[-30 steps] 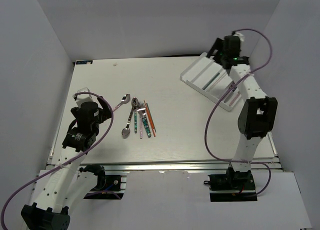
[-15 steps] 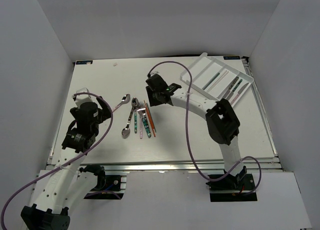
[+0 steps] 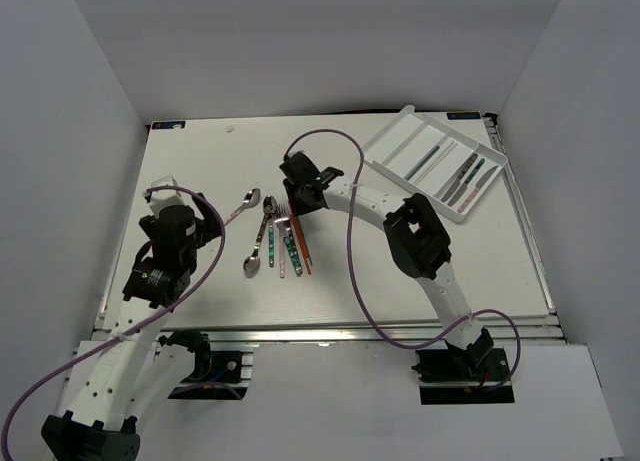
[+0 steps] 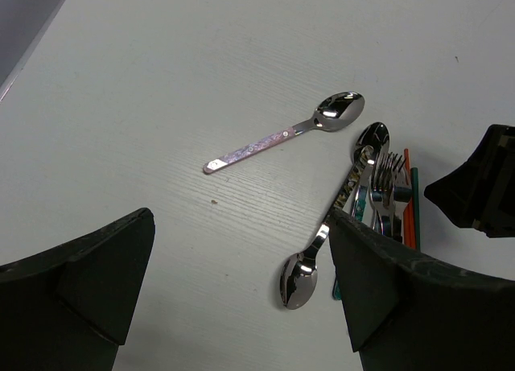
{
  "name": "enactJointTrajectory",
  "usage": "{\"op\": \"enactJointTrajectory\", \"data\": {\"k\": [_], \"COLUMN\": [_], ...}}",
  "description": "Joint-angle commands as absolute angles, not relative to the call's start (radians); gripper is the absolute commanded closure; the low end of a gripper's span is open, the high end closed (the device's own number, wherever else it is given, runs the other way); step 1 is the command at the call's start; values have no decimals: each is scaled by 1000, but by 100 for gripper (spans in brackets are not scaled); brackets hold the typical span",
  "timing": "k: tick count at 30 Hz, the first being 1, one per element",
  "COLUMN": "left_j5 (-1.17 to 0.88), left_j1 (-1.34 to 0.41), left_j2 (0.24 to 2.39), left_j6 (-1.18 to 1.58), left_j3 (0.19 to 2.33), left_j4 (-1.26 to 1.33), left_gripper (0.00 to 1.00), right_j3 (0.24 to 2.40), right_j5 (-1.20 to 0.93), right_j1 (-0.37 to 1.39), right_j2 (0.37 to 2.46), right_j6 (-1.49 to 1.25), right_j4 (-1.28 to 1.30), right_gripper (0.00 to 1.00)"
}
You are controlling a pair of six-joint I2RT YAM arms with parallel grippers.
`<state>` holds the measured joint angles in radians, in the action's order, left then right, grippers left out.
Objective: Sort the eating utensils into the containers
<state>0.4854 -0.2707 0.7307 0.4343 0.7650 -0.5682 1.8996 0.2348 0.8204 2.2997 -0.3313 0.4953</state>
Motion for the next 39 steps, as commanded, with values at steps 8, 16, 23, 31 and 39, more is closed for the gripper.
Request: {"op": "enactJointTrajectory", "data": {"k": [8,16,23,31,39], "left_j5": [480,479,471,468,465], "left_j1": [-273,-273,-273,-273,-273], "left_j2": [709,706,706,703,696], "left_j6": [431,431,430,428,428], "left_j3": [759,759,759,758,758], "left_j4": [-563,-563,-561,-558,-558], "left_gripper": [2,2,2,2,2], "right_j3": [2019,2048,2054,2057,2053], "right_j5": [242,230,233,255,227], "right_j1": [830,831,830,830,793], "right_j2": [2361,2399,2416,2433,2445], "right_j6": [-308,-301,-298,-313,-285], "right_j4": [529,540,545,627,716], "right_gripper": [62,64,68,73,100]}}
